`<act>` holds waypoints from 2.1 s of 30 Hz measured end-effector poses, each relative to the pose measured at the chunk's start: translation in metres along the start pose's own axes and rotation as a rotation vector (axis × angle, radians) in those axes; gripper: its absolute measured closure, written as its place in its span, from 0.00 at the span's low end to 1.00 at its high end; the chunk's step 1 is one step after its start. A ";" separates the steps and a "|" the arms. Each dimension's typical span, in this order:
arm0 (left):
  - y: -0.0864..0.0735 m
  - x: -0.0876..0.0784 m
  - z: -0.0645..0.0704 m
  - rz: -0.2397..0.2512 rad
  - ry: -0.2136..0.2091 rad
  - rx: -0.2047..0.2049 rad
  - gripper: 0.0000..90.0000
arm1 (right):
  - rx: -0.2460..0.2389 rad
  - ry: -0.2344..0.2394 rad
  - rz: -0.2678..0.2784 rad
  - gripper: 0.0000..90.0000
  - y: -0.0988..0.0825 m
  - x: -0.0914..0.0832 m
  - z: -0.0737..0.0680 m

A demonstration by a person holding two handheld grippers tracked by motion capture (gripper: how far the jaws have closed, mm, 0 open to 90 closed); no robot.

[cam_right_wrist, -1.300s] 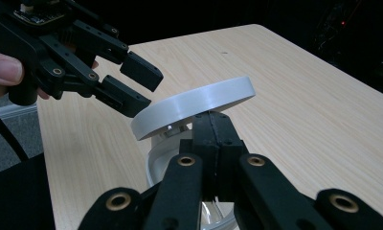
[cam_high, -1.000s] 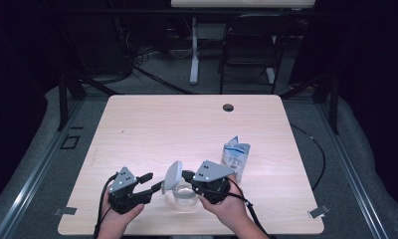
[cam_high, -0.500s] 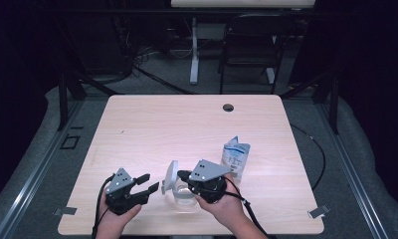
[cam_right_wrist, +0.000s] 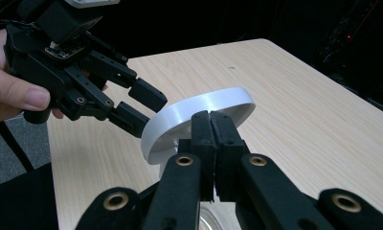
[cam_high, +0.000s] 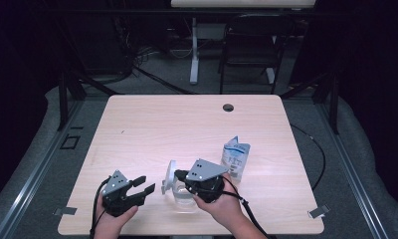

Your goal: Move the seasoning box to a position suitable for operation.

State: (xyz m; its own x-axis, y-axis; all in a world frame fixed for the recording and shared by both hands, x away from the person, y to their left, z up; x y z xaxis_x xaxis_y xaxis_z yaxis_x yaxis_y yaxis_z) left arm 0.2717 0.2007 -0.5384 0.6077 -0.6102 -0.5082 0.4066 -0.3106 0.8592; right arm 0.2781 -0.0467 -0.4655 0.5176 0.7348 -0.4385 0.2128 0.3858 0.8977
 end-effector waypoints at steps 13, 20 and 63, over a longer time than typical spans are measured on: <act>0.000 -0.002 -0.001 0.000 0.005 -0.006 0.58 | -0.007 0.004 0.006 0.99 0.002 0.002 -0.002; 0.000 -0.001 -0.001 0.004 0.007 -0.005 0.58 | -0.008 -0.004 0.004 0.97 0.000 -0.001 -0.001; 0.005 -0.001 -0.002 -0.004 0.025 -0.008 0.57 | 0.093 -0.151 0.037 0.59 -0.030 -0.038 0.037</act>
State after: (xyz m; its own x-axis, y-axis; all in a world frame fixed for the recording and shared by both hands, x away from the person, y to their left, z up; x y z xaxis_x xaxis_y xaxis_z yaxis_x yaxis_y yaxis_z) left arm 0.2743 0.2016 -0.5339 0.6226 -0.5907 -0.5133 0.4148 -0.3071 0.8565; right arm 0.2827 -0.1074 -0.4744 0.6432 0.6527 -0.4003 0.2637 0.3020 0.9161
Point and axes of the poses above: each handheld gripper's, and its own axes: x roughly forward along the jaws, y roughly out of its top, z roughly to its right, the point moved 2 cm from there along x, roughly forward along the jaws, and after that the axes turned 5 degrees about x, right-handed, at the moved point
